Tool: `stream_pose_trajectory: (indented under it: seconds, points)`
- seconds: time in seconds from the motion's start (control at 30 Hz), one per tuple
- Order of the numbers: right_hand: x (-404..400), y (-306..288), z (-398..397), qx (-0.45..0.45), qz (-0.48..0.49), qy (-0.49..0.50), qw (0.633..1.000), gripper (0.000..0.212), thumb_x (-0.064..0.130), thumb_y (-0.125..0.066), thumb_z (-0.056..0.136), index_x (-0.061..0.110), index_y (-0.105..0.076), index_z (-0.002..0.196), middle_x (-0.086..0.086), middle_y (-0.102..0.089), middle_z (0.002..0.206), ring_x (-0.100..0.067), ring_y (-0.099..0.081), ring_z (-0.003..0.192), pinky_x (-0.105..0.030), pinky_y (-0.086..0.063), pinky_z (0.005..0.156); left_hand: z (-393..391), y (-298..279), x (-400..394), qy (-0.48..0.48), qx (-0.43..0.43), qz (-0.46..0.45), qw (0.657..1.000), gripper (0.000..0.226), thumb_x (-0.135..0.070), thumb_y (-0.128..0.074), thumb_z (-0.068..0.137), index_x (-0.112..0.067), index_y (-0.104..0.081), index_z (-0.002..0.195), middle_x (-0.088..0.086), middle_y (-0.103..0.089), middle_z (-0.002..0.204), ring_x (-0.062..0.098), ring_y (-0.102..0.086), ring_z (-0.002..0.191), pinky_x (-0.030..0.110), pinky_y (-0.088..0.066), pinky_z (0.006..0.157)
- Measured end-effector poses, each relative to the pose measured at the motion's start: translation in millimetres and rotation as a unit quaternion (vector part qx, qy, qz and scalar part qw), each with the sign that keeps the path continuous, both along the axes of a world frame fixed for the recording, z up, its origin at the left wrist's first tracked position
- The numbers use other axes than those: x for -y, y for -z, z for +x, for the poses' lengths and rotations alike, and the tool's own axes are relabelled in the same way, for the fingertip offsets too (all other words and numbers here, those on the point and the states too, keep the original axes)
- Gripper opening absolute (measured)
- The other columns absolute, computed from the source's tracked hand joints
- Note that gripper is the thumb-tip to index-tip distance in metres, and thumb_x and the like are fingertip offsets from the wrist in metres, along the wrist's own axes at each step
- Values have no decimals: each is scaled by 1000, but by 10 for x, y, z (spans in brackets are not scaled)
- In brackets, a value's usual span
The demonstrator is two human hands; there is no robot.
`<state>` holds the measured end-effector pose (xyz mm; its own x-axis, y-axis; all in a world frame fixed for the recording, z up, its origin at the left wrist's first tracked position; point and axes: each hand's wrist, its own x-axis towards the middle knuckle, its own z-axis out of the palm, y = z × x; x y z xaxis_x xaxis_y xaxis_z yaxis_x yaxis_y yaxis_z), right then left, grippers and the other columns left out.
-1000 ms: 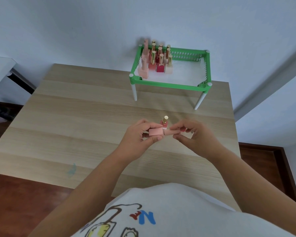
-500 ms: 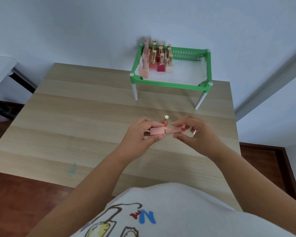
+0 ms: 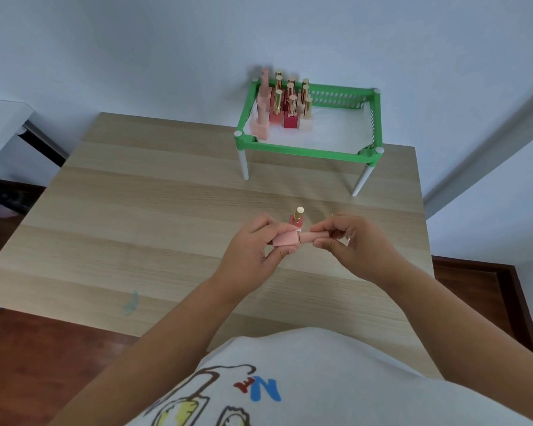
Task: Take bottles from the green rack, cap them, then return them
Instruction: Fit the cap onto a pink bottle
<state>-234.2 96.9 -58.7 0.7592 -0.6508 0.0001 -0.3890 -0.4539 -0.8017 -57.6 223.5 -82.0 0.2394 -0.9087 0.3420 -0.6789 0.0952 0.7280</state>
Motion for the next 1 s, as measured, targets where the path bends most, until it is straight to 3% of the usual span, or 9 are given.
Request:
stream_pose_trajectory:
  seconds: [0.17,0.3,0.4,0.53,0.63,0.73,0.87,1.0]
  points:
    - [38,-16,27,-11,0,-1,1000,21,18,-74,79,24,-72,98,8,-68,85,-1,-59,79,-2,-40,73,-7,79,11,-30,31,-38,998,26,-20,-74,84,-15,-70,109,-12,-52,87,8,-52,77,22,-44,70]
    - [41,24,101,-28,-35,-2,999,21,23,-73,80,26,-71,101,16,-64,82,7,-55,76,-2,-38,72,66,108,71,-35,33,47,998,25,-25,-73,82,-25,-65,107,-20,-54,90,5,-54,83,22,-44,70]
    - [17,59,213,-4,-20,1,1000,29,20,-73,80,26,-69,108,12,-66,85,0,-58,79,-10,-42,75,168,189,166,-33,50,107,992,25,-26,-72,82,-26,-65,106,-13,-66,97,11,-59,90,29,-46,77]
    - [64,80,349,21,8,18,1000,38,11,-69,82,28,-63,116,13,-66,85,-2,-56,78,-19,-47,79,355,372,271,-58,-57,172,982,22,-23,-75,80,-30,-66,99,-14,-67,93,-7,-56,86,7,-37,76]
    - [205,129,430,-28,-36,31,998,36,13,-67,83,27,-63,116,10,-62,88,-9,-54,81,-26,-48,81,532,540,355,-91,-130,230,960,25,-20,-77,79,-35,-61,90,-6,-68,95,2,-59,86,17,-45,75]
    - [363,205,530,-111,-61,33,991,36,17,-64,85,26,-61,120,5,-60,98,-11,-54,92,-27,-44,86,678,696,470,-94,-176,270,942,27,-3,-74,79,-23,-64,95,4,-70,101,12,-63,82,26,-50,78]
    - [495,344,643,-189,-62,30,980,35,24,-62,87,25,-59,121,-1,-61,109,-20,-55,106,-31,-43,89,813,850,601,-86,-175,289,937,30,5,-68,80,-9,-62,105,13,-70,107,20,-64,93,33,-50,91]
    - [549,459,713,-243,-93,11,966,31,30,-59,85,32,-59,116,2,-68,103,-23,-55,105,-38,-44,92,898,946,690,-72,-147,298,940,28,1,-71,80,-7,-61,105,11,-70,104,21,-65,94,30,-48,87]
